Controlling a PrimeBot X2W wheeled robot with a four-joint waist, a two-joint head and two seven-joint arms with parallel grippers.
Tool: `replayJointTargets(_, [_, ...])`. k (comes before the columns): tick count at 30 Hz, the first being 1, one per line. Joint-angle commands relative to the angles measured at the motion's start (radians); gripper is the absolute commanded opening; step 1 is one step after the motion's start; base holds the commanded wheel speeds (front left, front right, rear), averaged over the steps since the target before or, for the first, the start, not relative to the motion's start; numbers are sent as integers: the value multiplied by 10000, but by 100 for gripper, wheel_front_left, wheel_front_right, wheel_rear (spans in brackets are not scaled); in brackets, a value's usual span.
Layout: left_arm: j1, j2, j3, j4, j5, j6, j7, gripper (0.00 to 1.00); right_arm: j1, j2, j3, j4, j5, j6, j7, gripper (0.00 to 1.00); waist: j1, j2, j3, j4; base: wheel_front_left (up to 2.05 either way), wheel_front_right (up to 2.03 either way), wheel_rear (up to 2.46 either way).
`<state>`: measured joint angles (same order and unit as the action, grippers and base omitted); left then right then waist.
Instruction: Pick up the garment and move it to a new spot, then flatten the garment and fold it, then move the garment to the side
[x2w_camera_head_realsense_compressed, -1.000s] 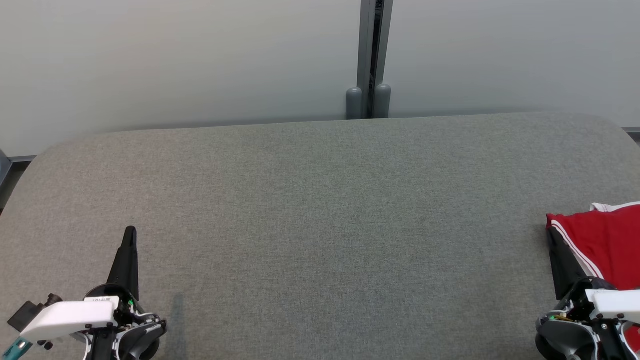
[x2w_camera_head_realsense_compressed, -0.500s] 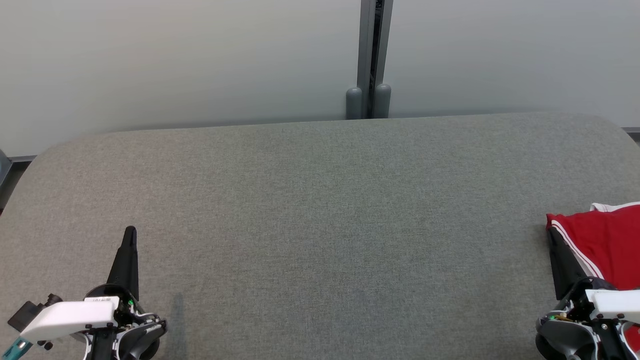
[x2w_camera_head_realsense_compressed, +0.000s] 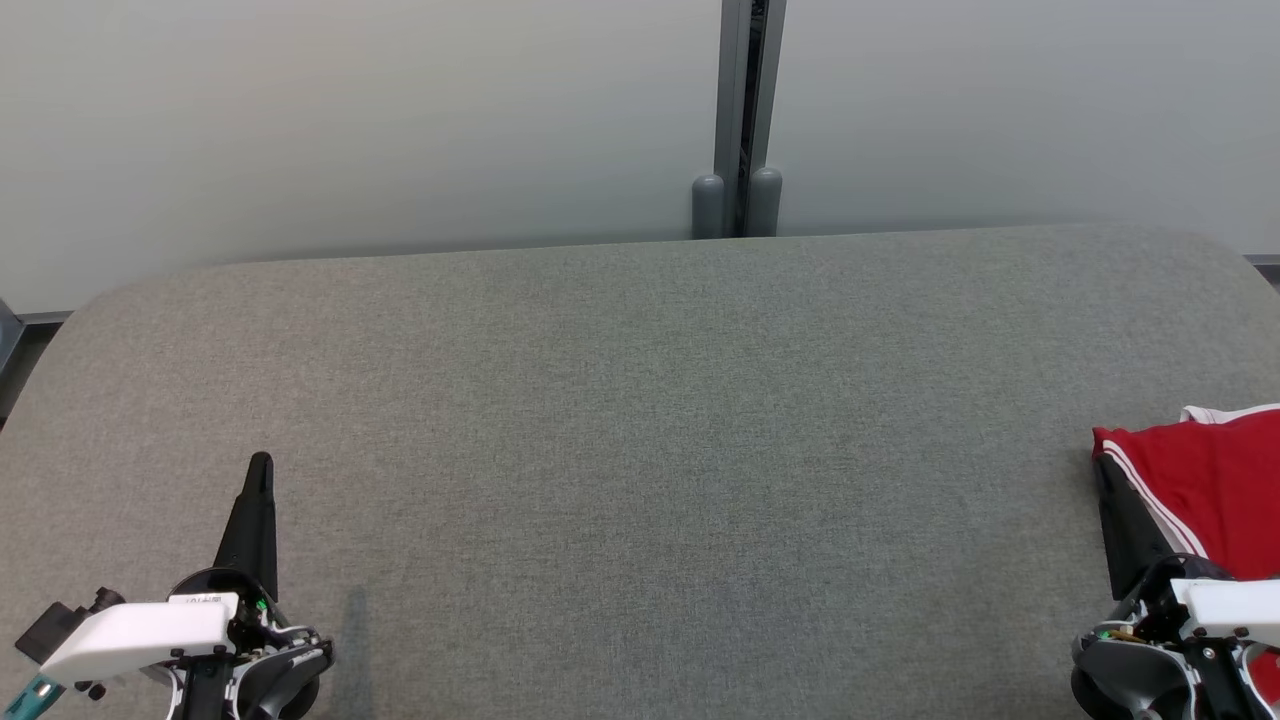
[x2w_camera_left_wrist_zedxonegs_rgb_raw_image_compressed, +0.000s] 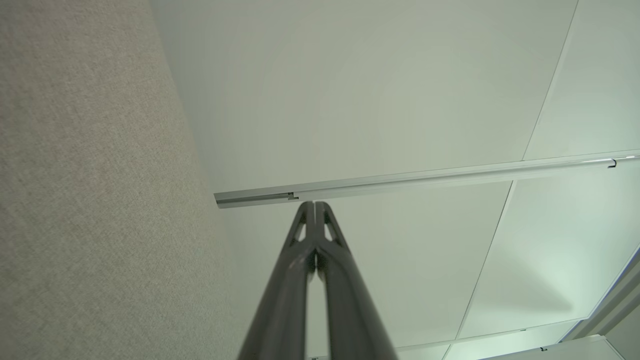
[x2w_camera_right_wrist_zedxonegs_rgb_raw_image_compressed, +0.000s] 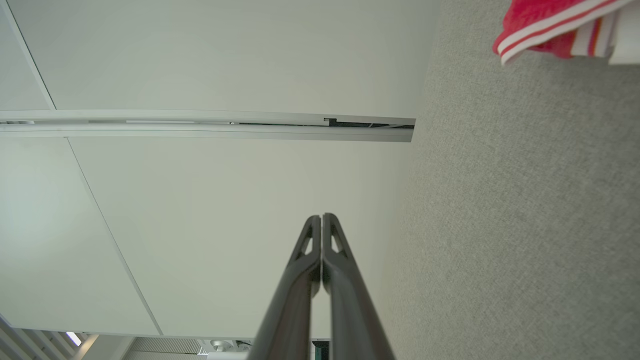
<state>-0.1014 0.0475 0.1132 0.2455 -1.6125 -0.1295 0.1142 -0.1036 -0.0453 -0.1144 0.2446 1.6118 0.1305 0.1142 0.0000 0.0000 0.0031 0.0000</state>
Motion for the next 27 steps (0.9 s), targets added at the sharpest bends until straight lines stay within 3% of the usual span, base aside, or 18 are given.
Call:
replayJointTargets(1, [-147,53,37,-33,-12,-48,33,0,-89,-92,-10,-34,25,4,36,0,0,0,0,0,0,0,0])
replayJointTargets(27, [-147,53,36,-34,-11,-49,32,0,-89,-92,-9,-34,25,4,36,0,0,0,0,0,0,0,0])
